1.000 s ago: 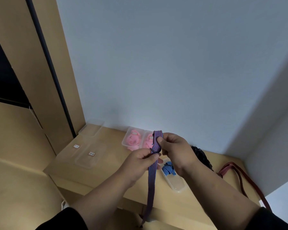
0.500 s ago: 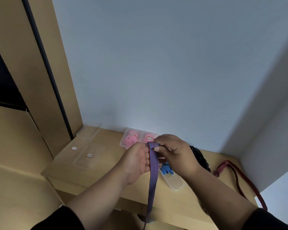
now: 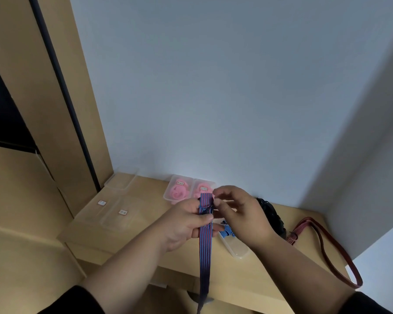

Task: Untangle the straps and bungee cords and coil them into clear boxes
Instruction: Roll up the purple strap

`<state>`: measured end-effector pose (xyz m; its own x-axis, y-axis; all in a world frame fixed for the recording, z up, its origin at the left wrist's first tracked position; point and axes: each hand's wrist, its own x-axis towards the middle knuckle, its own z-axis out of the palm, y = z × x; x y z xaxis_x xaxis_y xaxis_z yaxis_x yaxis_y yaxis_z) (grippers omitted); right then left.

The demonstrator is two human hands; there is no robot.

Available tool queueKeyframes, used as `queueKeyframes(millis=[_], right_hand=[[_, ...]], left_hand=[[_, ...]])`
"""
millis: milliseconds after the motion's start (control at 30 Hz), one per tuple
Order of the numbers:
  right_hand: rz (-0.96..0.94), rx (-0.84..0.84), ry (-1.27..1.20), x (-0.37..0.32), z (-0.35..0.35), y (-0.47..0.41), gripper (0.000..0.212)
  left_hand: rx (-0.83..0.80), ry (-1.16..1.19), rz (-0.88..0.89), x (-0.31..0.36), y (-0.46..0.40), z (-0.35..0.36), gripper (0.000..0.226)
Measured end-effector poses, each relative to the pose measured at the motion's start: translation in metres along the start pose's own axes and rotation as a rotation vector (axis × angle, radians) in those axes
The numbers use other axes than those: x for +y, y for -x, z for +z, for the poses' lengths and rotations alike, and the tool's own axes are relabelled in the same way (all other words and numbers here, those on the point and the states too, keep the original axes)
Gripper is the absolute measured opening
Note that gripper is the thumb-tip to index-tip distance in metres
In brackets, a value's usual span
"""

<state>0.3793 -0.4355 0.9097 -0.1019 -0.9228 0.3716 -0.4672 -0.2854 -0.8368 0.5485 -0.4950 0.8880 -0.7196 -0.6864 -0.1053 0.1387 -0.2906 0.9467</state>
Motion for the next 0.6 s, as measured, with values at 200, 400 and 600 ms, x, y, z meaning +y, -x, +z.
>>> queueKeyframes(millis=[200, 400, 600], right_hand=[[0.142, -0.114, 0.056, -0.008, 0.014, -0.012, 0.019], [0.18, -0.046, -0.05, -0.011, 0.012, -0.022, 0.015], [-0.011, -0.1, 0.138, -0.017, 0.012, -0.022, 0.023]], left_hand=[[0.047, -0.174, -0.006, 0.003, 0.007, 0.003, 0.016], [0.103, -0.118, -0.04, -0.002, 0.018, -0.008, 0.018], [0.21, -0.138, -0.069, -0.01, 0.017, -0.007, 0.014]])
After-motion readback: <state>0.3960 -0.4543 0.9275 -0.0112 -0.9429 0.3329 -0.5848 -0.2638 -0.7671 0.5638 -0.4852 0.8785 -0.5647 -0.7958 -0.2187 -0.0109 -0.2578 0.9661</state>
